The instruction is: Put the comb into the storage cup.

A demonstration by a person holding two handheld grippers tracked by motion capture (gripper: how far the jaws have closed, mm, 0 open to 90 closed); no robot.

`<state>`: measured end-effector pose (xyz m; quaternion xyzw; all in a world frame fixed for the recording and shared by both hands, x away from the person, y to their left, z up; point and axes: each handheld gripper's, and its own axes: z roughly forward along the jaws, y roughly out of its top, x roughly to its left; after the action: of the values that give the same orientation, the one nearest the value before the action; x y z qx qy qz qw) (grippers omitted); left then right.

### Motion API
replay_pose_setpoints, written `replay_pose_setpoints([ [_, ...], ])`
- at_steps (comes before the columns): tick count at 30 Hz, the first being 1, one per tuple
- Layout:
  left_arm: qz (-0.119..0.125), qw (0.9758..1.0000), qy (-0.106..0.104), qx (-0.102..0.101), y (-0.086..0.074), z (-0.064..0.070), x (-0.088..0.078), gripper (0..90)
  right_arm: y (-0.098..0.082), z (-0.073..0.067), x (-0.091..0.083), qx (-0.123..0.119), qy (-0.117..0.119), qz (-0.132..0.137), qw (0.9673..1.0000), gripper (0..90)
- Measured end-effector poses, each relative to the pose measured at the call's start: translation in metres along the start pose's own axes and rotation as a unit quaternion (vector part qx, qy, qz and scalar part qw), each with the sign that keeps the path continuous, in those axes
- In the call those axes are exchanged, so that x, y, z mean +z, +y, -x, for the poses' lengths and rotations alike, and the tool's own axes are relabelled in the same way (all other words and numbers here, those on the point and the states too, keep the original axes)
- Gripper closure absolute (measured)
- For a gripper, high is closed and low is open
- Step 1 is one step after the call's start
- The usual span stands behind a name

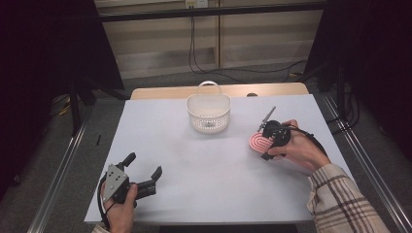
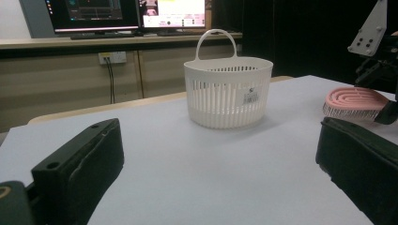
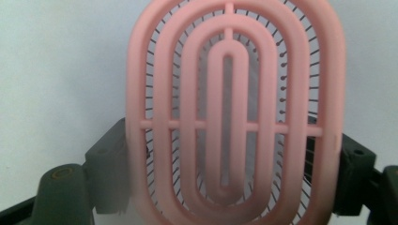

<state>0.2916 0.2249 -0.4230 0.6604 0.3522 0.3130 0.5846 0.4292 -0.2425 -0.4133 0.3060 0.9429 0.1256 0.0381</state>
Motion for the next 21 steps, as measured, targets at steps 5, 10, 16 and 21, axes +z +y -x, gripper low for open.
replay_pose_setpoints([
  [5, -0.001, 1.0000, 0.001, 0.000, 0.000, 0.000, 0.000, 1.4, -0.002, 0.001, -0.006, 0.003, 0.001, 0.001, 1.0000, 20.1],
  [10, -0.001, 1.0000, 0.001, 0.000, 0.000, 0.000, 0.000, 1.3, -0.002, 0.001, -0.010, 0.007, -0.002, 0.008, 0.9999, 20.1],
  [16, 0.000, 1.0000, 0.000, -0.001, 0.000, 0.000, 0.000, 1.4, -0.002, 0.001, -0.014, 0.010, -0.005, 0.015, 0.9998, 20.1],
  [21, -0.001, 1.0000, 0.001, 0.000, 0.000, 0.000, 0.000, 1.4, -0.002, 0.001, -0.018, 0.009, -0.006, 0.021, 0.9997, 20.1],
])
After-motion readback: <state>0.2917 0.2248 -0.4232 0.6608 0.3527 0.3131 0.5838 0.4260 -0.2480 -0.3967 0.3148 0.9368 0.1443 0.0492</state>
